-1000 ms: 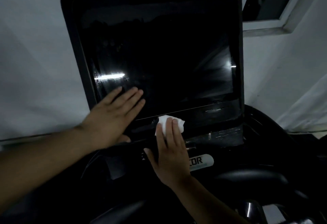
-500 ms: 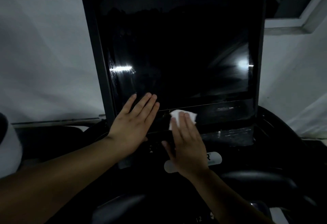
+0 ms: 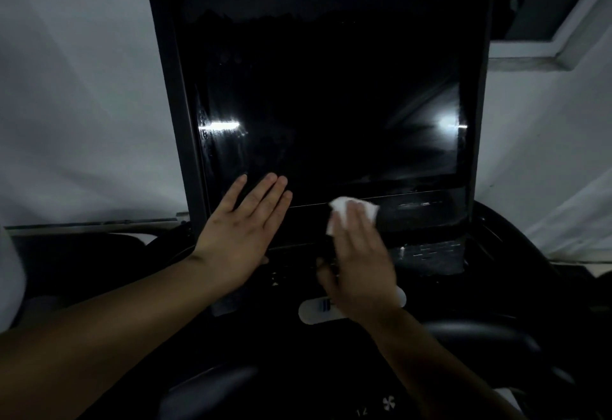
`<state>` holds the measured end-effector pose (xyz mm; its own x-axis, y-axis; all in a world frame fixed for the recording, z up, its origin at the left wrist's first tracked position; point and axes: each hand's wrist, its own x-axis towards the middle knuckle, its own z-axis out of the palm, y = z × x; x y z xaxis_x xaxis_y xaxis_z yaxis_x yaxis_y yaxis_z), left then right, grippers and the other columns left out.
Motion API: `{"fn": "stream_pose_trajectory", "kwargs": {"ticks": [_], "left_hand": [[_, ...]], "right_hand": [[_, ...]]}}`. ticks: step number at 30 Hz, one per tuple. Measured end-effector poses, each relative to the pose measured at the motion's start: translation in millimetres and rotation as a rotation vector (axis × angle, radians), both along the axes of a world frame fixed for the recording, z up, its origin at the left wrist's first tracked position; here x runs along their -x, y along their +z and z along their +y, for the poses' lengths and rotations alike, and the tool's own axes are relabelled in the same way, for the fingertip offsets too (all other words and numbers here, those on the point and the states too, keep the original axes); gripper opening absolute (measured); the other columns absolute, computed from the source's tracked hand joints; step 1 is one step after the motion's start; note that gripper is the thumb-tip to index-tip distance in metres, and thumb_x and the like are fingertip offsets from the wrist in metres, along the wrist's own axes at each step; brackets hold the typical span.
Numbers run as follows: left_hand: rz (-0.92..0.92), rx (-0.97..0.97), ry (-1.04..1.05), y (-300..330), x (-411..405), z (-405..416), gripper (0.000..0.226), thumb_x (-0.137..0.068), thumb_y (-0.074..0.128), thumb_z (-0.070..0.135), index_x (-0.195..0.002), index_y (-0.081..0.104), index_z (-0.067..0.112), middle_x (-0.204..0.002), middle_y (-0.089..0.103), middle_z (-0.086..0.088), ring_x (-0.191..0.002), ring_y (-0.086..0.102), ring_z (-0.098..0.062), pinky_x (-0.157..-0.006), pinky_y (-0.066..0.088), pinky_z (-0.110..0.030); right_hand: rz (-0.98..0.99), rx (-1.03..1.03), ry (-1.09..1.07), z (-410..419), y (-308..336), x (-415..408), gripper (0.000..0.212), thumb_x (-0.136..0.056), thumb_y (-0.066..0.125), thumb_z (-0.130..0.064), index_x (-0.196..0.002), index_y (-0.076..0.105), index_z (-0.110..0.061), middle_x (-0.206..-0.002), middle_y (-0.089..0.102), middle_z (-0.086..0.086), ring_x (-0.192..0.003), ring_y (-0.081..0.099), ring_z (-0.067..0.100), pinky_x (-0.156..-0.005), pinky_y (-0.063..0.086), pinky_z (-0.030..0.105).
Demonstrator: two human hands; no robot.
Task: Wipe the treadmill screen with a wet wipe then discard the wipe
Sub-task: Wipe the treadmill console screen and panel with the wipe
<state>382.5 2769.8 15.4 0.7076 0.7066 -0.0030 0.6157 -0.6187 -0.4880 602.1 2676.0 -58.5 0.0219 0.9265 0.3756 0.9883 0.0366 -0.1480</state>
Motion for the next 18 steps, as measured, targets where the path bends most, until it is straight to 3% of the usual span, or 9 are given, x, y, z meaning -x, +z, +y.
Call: {"fn": "stream_pose_trajectory", "kwargs": {"ticks": [5, 7, 9, 13, 15, 18], "left_hand": [[-0.027, 0.022, -0.006, -1, 1, 0, 0.119, -0.095, 0.052, 0.063, -0.15, -0.035, 0.001, -0.158, -0.041, -0.023, -0.15, -0.034, -0.037, -0.121, -0.014, -0.06], [-0.018, 0.028, 0.001, -1, -1, -2, 0.118, -0.097, 0.05, 0.061, -0.149, -0.037, 0.002, -0.158, -0.042, -0.022, -0.149, -0.035, -0.037, -0.122, -0.014, -0.059], [-0.041, 0.025, -0.013, -2, 0, -3, 0.116, -0.096, 0.052, 0.058, -0.151, -0.033, 0.002, -0.16, -0.038, -0.022, -0.151, -0.031, -0.037, -0.123, -0.012, -0.059], [-0.209, -0.006, -0.129, 0, 3, 1, 0.11, -0.077, 0.082, 0.039, -0.159, 0.021, -0.001, -0.168, 0.013, -0.024, -0.157, 0.013, -0.038, -0.123, 0.015, -0.062], [-0.199, 0.004, -0.127, -2, 4, 3, 0.12, -0.066, 0.091, 0.042, -0.158, 0.026, -0.001, -0.167, 0.019, -0.024, -0.156, 0.018, -0.038, -0.123, 0.018, -0.063], [-0.182, 0.045, -0.11, 0, 3, 2, 0.138, -0.058, 0.094, 0.05, -0.16, 0.017, 0.0, -0.168, 0.015, -0.023, -0.157, 0.014, -0.038, -0.123, 0.015, -0.063]], "right_hand": [[0.161, -0.07, -0.295, -4, -4, -55, 0.079, -0.102, 0.039, -0.053, -0.159, 0.024, -0.001, -0.167, 0.015, 0.028, -0.158, 0.009, 0.039, -0.123, 0.028, 0.058], [0.134, -0.095, -0.245, 1, -5, -28, 0.079, -0.101, 0.046, -0.049, -0.158, 0.026, 0.001, -0.166, 0.016, 0.029, -0.157, 0.011, 0.043, -0.121, 0.029, 0.059], [0.104, -0.103, -0.062, 2, -8, 20, 0.076, -0.1, 0.05, -0.044, -0.158, 0.029, -0.001, -0.167, 0.017, 0.026, -0.158, 0.009, 0.04, -0.123, 0.025, 0.057], [0.079, -0.035, 0.208, -2, -13, 75, 0.07, -0.097, 0.054, -0.039, -0.155, 0.037, -0.004, -0.169, 0.021, 0.016, -0.159, 0.009, 0.03, -0.124, 0.024, 0.05], [0.056, -0.052, 0.202, -3, -12, 51, 0.067, -0.099, 0.053, -0.039, -0.155, 0.038, -0.004, -0.169, 0.023, 0.015, -0.159, 0.012, 0.028, -0.125, 0.025, 0.047], [0.05, -0.1, 0.026, -2, -9, -21, 0.067, -0.104, 0.047, -0.045, -0.156, 0.037, -0.003, -0.167, 0.026, 0.019, -0.158, 0.016, 0.031, -0.125, 0.027, 0.048]]}}
